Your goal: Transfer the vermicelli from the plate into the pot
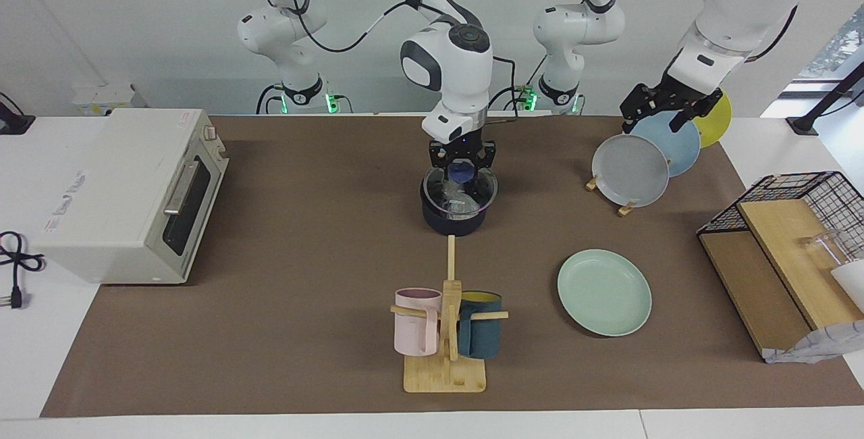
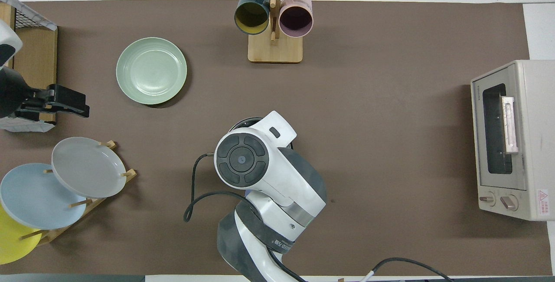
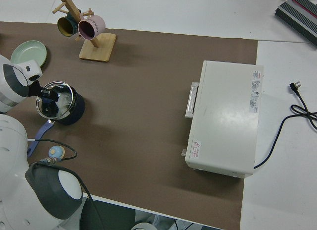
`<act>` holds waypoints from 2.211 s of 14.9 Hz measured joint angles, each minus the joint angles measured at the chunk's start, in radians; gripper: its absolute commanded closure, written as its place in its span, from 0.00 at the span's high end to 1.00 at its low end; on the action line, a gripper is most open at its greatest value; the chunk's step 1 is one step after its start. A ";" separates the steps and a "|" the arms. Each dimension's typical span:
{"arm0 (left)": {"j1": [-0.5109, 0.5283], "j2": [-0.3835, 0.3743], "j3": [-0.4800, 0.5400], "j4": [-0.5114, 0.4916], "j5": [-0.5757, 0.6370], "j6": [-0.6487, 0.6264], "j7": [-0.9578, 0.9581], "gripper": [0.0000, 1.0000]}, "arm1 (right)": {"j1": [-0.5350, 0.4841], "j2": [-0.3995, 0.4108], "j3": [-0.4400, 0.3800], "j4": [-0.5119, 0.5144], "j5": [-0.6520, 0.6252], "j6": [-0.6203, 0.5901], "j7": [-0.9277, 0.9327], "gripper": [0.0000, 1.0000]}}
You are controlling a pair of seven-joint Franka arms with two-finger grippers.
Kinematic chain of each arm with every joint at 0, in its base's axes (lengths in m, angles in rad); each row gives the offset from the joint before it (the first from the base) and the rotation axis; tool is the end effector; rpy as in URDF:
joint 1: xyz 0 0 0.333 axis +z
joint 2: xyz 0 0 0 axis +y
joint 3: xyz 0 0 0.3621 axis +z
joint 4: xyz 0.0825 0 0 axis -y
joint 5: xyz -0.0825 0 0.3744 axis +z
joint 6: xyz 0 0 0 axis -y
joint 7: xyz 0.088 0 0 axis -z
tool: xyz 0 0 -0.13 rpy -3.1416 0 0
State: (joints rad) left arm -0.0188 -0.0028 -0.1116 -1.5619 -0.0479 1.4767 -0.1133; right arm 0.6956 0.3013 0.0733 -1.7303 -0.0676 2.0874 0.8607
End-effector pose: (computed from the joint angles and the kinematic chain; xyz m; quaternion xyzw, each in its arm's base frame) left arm 0.5265 -0.0758 0.6455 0.9988 -0.0098 -0.0438 0.0186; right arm 0.4759 0.4478 0.4373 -0.9989 0.0320 -0.0333 0.0076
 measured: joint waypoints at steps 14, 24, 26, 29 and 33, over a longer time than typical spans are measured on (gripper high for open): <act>0.034 0.007 0.002 0.004 0.048 0.017 0.047 1.00 | -0.002 0.000 -0.005 -0.040 -0.017 0.045 0.000 0.44; 0.039 0.007 0.000 0.004 0.048 0.023 0.048 1.00 | -0.027 -0.004 -0.010 -0.027 -0.018 0.032 0.000 1.00; 0.039 0.007 0.000 0.003 0.048 0.023 0.048 1.00 | -0.061 -0.011 -0.012 0.012 -0.021 -0.006 -0.003 1.00; 0.039 0.007 0.000 0.000 0.048 0.023 0.048 1.00 | -0.136 -0.023 -0.015 0.102 -0.025 -0.109 -0.073 1.00; 0.039 0.007 0.000 -0.002 0.048 0.023 0.048 1.00 | -0.289 -0.078 -0.018 0.149 -0.024 -0.239 -0.239 1.00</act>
State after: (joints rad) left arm 0.0199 0.0042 -0.1120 -1.5634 0.0000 1.4998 -0.0657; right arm 0.4067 0.2230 0.0554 -1.5813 -0.0918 1.8484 0.6218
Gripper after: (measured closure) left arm 0.000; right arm 0.000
